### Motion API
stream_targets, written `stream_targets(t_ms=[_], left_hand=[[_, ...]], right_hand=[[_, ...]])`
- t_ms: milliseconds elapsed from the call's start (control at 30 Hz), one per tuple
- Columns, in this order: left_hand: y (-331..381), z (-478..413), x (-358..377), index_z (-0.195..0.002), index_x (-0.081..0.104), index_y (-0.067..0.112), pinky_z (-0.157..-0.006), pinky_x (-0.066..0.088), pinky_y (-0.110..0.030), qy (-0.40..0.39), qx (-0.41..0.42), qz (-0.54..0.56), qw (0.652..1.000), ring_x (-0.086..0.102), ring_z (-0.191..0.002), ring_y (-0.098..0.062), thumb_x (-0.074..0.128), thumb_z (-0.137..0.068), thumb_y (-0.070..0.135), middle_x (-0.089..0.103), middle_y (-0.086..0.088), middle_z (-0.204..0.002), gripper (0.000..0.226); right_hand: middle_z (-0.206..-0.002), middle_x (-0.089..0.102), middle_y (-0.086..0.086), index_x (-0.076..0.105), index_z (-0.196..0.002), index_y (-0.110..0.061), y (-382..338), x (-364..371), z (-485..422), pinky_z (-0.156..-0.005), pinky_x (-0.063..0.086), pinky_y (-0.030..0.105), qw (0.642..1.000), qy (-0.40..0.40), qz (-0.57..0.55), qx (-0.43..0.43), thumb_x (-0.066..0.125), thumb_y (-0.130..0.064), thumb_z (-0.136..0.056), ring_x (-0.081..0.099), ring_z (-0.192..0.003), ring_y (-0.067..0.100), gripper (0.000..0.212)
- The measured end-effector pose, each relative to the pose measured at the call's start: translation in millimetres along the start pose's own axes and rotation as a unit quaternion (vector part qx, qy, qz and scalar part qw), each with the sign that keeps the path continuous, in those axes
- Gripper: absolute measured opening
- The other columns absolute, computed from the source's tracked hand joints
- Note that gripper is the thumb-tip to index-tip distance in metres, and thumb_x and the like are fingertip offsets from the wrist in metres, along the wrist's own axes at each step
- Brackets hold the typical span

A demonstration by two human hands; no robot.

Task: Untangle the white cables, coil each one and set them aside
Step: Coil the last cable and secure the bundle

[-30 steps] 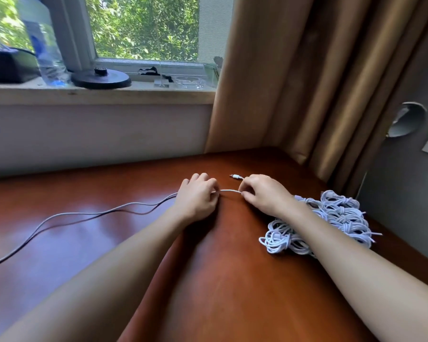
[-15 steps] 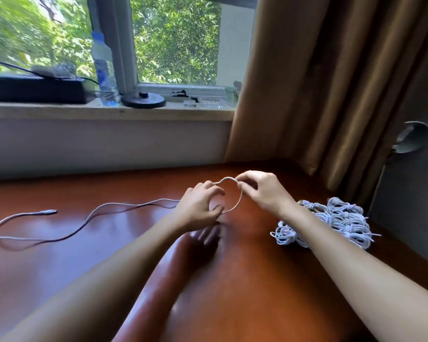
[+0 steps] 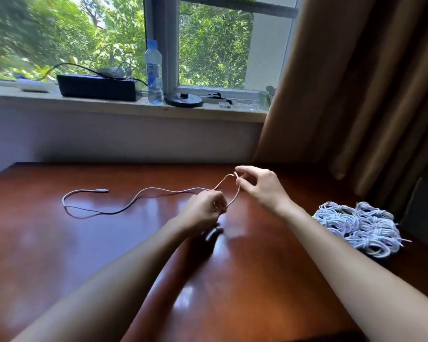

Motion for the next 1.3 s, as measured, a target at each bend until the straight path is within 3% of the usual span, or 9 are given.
stream_targets(t_ms=[200,367,533,600,700,933,1033,1167,1300], left_hand=[[-31,8,-14,-0.079,0.061,0.029,-0.076,0.052,-0.036,0.075,-0.049,0.025,0.996,0.064,-0.086,-0.014,0.064,-0.086,0.021,0.067,0.014,-0.084,0.011],[-62,10,-32,-0.078,0.059,0.024,-0.070,0.051,-0.037,0.122,-0.086,0.061,0.987,0.060,-0.070,-0.016,0.063,-0.089,0.015,0.067,0.007,-0.075,0.015],[-89,9,-42,-0.078,0.061,0.018,-0.063,0.048,-0.033,0.167,-0.100,0.131,0.972,0.060,-0.062,-0.017,0.060,-0.092,0.008,0.068,0.004,-0.066,0.017],[-95,5,-44,-0.079,0.059,0.015,-0.062,0.047,-0.031,0.181,-0.097,0.155,0.966,0.059,-0.060,-0.013,0.057,-0.092,0.004,0.067,0.003,-0.063,0.017],[-102,-3,-46,-0.081,0.056,0.013,-0.055,0.041,-0.023,0.197,-0.108,0.214,0.951,0.051,-0.052,-0.006,0.053,-0.096,0.000,0.061,-0.001,-0.061,0.020],[-110,3,-45,-0.079,0.051,0.011,-0.039,0.026,-0.018,0.216,-0.192,0.458,0.840,0.034,-0.038,-0.008,0.048,-0.098,-0.001,0.039,-0.004,-0.055,0.023],[-107,5,-42,-0.078,0.052,0.011,-0.041,0.019,-0.019,0.145,-0.184,0.566,0.790,0.023,-0.037,-0.013,0.042,-0.097,0.014,0.033,-0.002,-0.044,0.022],[-96,8,-39,-0.072,0.058,0.008,-0.046,0.013,-0.024,0.002,-0.153,0.676,0.721,0.017,-0.040,-0.013,0.036,-0.102,0.035,0.025,0.000,-0.039,0.046],[-91,8,-36,-0.078,0.055,0.010,-0.044,0.013,-0.024,-0.009,-0.114,0.749,0.653,0.011,-0.045,-0.012,0.035,-0.104,0.037,0.026,0.005,-0.041,0.043]], right_hand=[[-0.104,0.072,-0.003,0.075,-0.114,-0.015,-8,25,-3,-0.090,0.044,0.012,0.999,-0.010,0.003,-0.031,0.065,-0.012,-0.096,0.064,-0.097,0.005,0.021],[-0.099,0.063,-0.007,0.074,-0.111,-0.016,-3,49,-5,-0.082,0.038,0.005,0.998,-0.026,0.028,-0.052,0.066,-0.014,-0.094,0.058,-0.086,-0.003,0.020],[-0.094,0.058,-0.007,0.077,-0.101,-0.019,6,77,-9,-0.090,0.043,0.028,0.996,0.002,0.051,-0.075,0.069,-0.023,-0.094,0.052,-0.097,0.014,0.012],[-0.091,0.065,-0.010,0.074,-0.099,-0.021,7,88,-11,-0.088,0.046,0.031,0.998,-0.019,0.020,-0.051,0.066,-0.024,-0.096,0.057,-0.090,0.007,0.010],[-0.075,0.066,-0.012,0.069,-0.096,-0.027,13,99,-12,-0.069,0.046,0.026,0.999,-0.029,-0.035,0.002,0.064,-0.029,-0.096,0.056,-0.064,0.004,0.005],[-0.075,0.064,-0.006,0.064,-0.097,-0.024,18,112,-14,-0.067,0.045,0.020,0.996,-0.013,-0.086,0.012,0.065,-0.016,-0.095,0.057,-0.069,0.007,0.008],[-0.074,0.066,-0.007,0.071,-0.099,-0.029,17,114,-14,-0.067,0.048,0.022,0.996,0.017,-0.087,-0.002,0.070,-0.024,-0.094,0.060,-0.070,0.007,0.007],[-0.087,0.074,-0.017,0.077,-0.099,-0.035,22,115,-12,-0.075,0.056,0.035,0.998,-0.001,-0.064,-0.020,0.073,-0.036,-0.090,0.068,-0.078,0.003,0.010],[-0.088,0.075,-0.011,0.078,-0.100,-0.033,17,121,-7,-0.077,0.057,0.041,0.995,-0.056,-0.062,-0.059,0.066,-0.046,-0.086,0.071,-0.078,0.007,0.023]])
Point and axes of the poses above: each hand's wrist, its own z-axis away from the middle knuckle, its own x-axis out of the palm, y = z × x, the point moved 3 cm from there along -z, towards the middle knuckle
